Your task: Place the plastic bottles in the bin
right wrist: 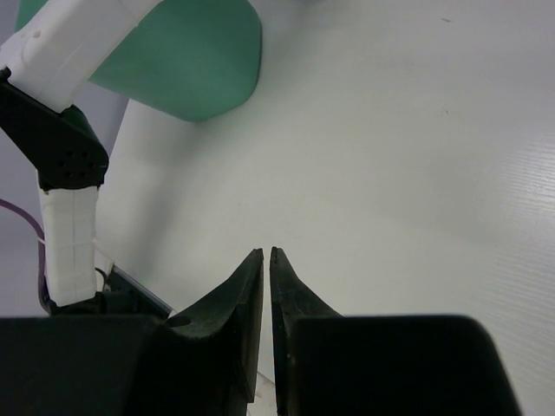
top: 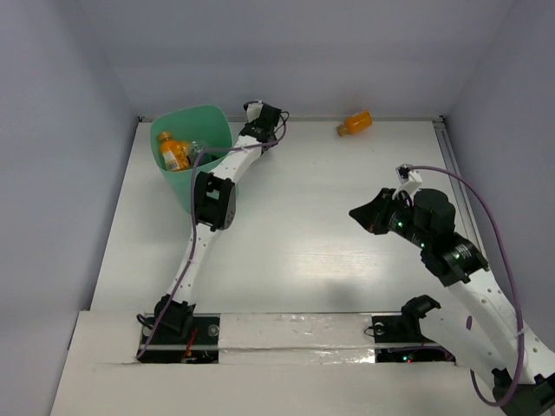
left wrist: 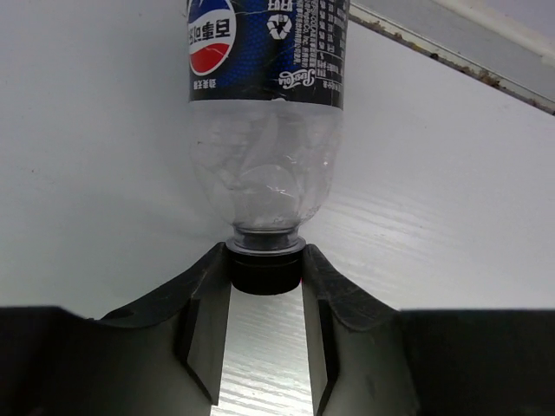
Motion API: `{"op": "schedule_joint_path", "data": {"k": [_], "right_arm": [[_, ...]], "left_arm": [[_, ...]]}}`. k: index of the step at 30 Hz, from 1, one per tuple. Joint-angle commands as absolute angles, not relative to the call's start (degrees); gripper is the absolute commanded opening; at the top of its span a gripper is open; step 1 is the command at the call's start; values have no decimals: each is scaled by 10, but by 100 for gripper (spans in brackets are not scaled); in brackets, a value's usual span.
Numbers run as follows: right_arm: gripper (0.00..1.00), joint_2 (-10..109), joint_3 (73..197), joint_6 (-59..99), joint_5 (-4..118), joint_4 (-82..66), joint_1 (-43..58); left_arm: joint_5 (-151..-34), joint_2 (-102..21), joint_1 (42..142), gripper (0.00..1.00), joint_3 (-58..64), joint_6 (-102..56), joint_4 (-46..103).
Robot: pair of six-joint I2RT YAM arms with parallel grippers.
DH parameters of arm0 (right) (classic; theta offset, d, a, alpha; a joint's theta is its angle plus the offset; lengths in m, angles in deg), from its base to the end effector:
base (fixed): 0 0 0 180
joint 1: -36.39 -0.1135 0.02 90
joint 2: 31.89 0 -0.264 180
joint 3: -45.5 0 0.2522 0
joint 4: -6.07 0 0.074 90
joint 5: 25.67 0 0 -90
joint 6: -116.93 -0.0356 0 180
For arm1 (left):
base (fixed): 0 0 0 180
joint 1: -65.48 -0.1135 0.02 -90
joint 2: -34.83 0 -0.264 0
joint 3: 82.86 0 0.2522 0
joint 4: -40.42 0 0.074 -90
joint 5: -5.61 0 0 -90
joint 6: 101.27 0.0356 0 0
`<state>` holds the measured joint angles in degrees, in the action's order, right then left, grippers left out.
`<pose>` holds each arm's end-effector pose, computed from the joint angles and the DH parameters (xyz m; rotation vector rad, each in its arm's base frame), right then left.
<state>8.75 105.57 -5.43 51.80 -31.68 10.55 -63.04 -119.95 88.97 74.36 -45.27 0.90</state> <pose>0.1413 0.0770 0.3352 -0.0441 1.9843 0.8848 0.5520 -0.2258 0.1721 -0.4000 2.1343 -0.1602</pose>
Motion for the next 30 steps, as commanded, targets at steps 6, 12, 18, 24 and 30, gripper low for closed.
{"op": "schedule_joint_path", "data": {"k": [6,12,18,24,30], "right_arm": [[14,98,1086,-42,527,-309,108],[21,118,1114,-48,583,-316,108],[41,148,1149,-72,662,-325,108],[53,199,1177,-127,700,-295,134],[69,275,1193,-189,693,-237,193]], "left_arm": [[-651,-1192,864,12,748,-472,41],[-672,-1133,912,1,647,-456,99],[-694,-1041,962,0,631,-421,130],[-719,-889,988,0,597,-391,155],[-751,-679,976,0,477,-379,184]]}}
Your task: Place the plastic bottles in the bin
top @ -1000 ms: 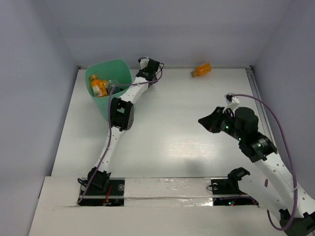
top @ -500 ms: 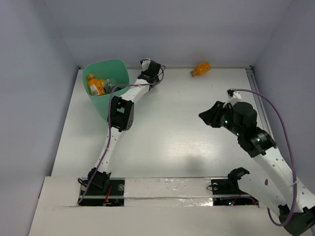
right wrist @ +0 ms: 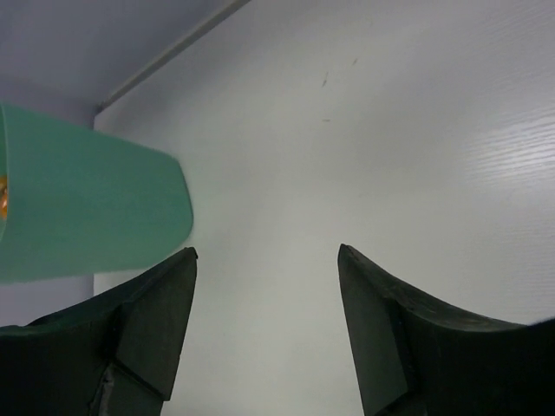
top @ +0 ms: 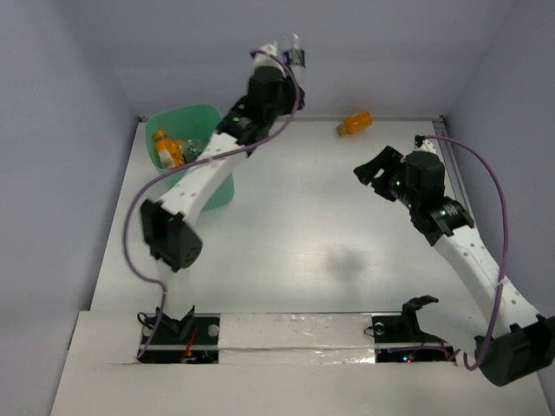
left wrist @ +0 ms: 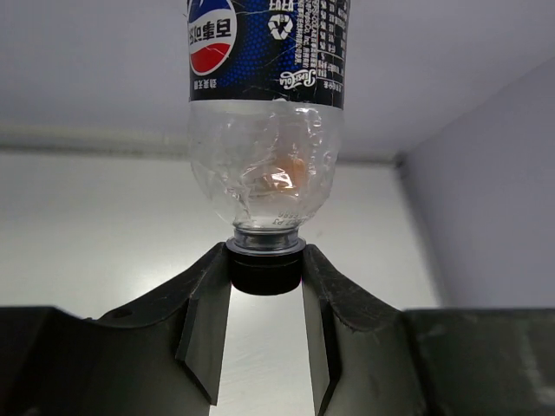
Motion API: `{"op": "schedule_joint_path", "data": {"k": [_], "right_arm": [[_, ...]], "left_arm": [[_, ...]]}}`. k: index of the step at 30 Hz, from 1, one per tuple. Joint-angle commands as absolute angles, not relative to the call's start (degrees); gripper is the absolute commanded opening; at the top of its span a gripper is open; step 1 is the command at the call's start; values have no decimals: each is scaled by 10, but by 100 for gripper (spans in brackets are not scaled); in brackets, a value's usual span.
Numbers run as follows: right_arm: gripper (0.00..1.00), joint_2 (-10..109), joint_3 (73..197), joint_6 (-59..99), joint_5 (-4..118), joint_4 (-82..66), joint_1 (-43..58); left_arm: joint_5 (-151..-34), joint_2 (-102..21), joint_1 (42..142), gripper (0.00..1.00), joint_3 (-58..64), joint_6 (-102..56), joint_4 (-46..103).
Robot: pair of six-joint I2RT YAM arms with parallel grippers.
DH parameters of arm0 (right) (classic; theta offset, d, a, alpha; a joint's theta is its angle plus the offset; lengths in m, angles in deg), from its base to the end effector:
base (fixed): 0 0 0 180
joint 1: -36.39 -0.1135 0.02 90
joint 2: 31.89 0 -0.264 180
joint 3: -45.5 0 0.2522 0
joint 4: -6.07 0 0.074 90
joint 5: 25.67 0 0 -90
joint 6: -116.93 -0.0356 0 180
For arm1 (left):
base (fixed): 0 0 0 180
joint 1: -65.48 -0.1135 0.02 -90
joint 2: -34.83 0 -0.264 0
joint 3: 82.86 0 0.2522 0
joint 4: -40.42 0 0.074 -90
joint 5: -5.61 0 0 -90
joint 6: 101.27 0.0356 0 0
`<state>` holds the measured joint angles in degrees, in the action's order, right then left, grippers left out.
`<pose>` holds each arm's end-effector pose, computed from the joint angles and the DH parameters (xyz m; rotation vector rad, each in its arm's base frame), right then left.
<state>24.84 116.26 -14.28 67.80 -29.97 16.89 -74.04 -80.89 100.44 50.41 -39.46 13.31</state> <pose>0.2094 0.0719 0.3543 0.4186 1.9649 0.6320 0.3991 -0.2713 0.4093 -0.0309 1.7796 -0.6489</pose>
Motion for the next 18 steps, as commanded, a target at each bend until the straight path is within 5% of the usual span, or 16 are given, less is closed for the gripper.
{"op": "schedule_joint_path", "data": {"k": [1,9,18], "right_arm": [[73,288,1201,-197,692,-228,208],[89,485,1319,-254,749,-183,245],[95,730,1506,-334,715,-233,295]], "left_arm": [[-758,-655,963,0,440,-381,186],[-849,-405,832,0,229,-439,211],[-969,-337,697,0,126,-452,192]]}}
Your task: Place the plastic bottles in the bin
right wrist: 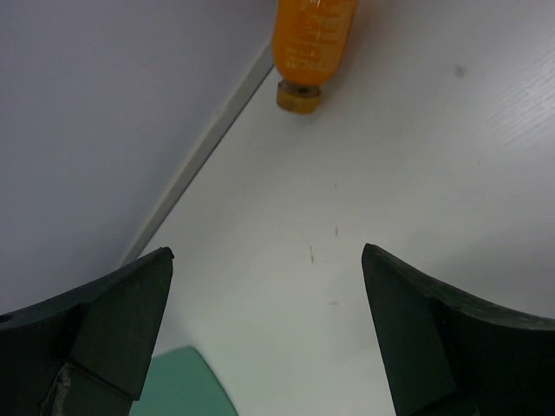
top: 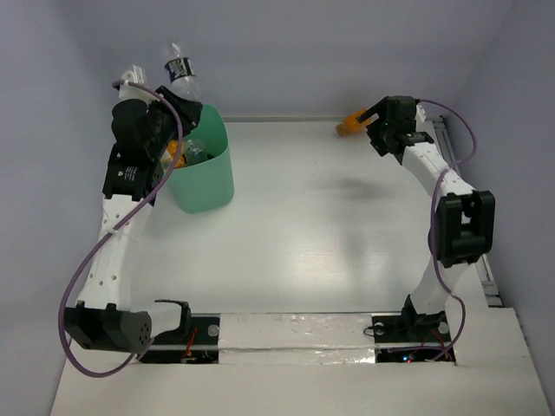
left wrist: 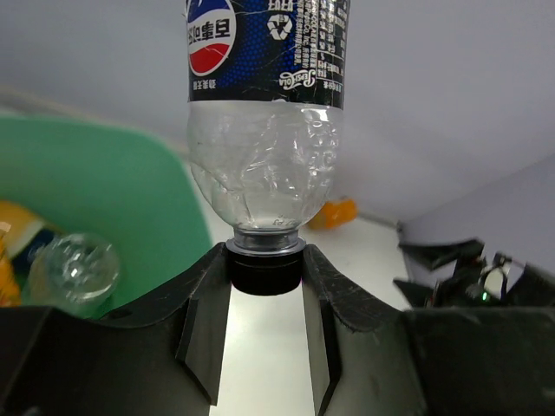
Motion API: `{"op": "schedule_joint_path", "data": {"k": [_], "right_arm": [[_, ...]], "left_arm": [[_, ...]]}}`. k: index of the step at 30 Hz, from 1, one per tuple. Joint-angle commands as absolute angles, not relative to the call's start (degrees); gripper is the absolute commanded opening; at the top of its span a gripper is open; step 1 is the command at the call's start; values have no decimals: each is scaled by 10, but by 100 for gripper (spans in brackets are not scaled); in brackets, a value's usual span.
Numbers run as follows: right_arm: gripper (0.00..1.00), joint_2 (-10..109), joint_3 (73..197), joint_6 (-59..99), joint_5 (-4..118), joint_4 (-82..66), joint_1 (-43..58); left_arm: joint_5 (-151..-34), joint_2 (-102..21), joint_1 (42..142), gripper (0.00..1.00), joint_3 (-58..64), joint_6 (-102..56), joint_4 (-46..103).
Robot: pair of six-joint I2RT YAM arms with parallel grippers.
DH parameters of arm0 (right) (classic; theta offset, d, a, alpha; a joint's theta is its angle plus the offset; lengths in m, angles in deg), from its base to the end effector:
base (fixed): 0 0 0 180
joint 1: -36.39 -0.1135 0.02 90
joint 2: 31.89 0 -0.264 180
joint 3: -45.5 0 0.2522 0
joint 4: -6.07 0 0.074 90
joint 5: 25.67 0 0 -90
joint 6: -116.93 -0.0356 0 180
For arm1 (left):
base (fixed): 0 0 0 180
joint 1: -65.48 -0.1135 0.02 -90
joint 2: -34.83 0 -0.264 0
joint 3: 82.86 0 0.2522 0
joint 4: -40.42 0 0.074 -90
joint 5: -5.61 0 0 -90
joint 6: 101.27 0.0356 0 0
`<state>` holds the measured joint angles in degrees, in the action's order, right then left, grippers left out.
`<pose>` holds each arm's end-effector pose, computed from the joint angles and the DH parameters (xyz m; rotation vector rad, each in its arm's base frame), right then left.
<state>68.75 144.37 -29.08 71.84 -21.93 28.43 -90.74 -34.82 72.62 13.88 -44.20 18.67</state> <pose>0.4123 0.0530 0.3109 0.9411 1.9122 0.5358 0.2591 -0.0364 0.4861 -0.2472 1.4915 -0.6462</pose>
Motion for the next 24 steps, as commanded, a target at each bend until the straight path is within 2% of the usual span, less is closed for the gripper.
{"op": "schedule_joint_path", "data": {"k": [1,8,15,24], "right_arm": [[95,744,1533,-341,711,-235,300],[96,859,1645,-378,702,-262,310],[97,954,1740,-388,700,-281,316],[99,1029,1799,-417,687,-273,333]], "left_arm": [[-979,-336,688,0,116,-454,193],[-1048,-349,636,0,84,-467,187],[-1089,-348,629,0,54,-473,158],[-1101,-322,629,0,1,-472,106]]}}
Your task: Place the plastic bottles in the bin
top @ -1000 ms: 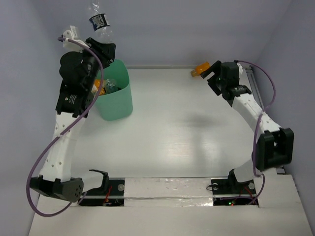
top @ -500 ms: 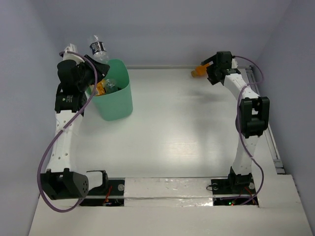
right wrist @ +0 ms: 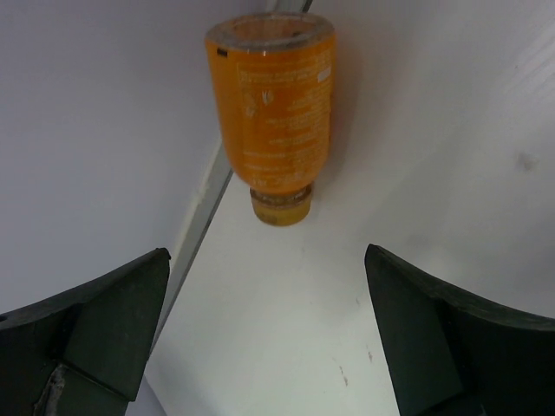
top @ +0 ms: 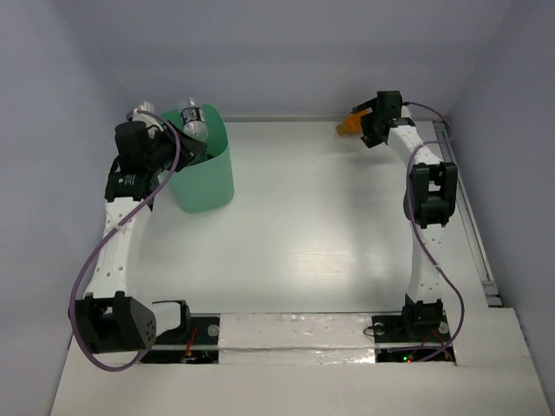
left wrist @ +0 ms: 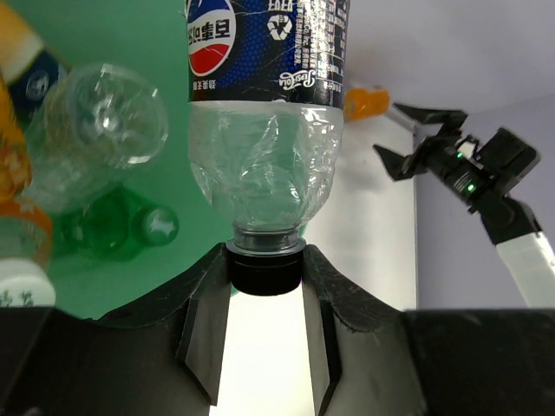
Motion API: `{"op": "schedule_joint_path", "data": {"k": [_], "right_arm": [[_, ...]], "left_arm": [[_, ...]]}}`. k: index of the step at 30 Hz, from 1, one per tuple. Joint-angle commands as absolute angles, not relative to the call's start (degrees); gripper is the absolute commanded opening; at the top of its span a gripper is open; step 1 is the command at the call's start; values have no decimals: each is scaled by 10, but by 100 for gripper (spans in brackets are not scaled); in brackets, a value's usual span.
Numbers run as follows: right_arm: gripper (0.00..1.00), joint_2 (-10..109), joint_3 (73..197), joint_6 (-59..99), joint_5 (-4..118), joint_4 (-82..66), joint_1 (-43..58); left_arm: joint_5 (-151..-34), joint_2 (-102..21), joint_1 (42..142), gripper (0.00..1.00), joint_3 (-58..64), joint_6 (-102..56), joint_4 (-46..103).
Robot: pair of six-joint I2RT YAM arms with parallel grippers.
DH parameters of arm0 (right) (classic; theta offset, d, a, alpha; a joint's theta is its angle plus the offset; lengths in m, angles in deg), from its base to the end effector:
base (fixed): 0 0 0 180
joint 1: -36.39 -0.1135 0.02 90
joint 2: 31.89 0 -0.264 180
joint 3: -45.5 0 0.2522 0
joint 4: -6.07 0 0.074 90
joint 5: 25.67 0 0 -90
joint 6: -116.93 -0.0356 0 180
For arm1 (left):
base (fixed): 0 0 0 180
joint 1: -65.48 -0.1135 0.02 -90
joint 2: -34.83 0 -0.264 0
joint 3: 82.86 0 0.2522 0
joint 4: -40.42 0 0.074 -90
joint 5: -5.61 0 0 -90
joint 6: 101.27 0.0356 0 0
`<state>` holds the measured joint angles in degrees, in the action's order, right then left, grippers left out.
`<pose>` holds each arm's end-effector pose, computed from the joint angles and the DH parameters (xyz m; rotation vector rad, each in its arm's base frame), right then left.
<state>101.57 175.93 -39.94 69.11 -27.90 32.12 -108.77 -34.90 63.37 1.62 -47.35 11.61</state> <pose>0.5396 0.0373 0.2259 1.2243 1.9224 0.5835 0.2760 -0.0045 0.3995 -0.3092 1.8425 -0.8006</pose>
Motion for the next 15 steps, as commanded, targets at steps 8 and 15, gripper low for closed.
{"op": "schedule_joint_path", "data": {"k": [8,15], "right_arm": [[100,1097,1905,-398,695,-310,338],[100,1136,1957,-410,696,-332,338]], "left_arm": [[-1065,-311,629,54,-14,-452,65],[-1060,-307,629,70,1,-445,50]]}}
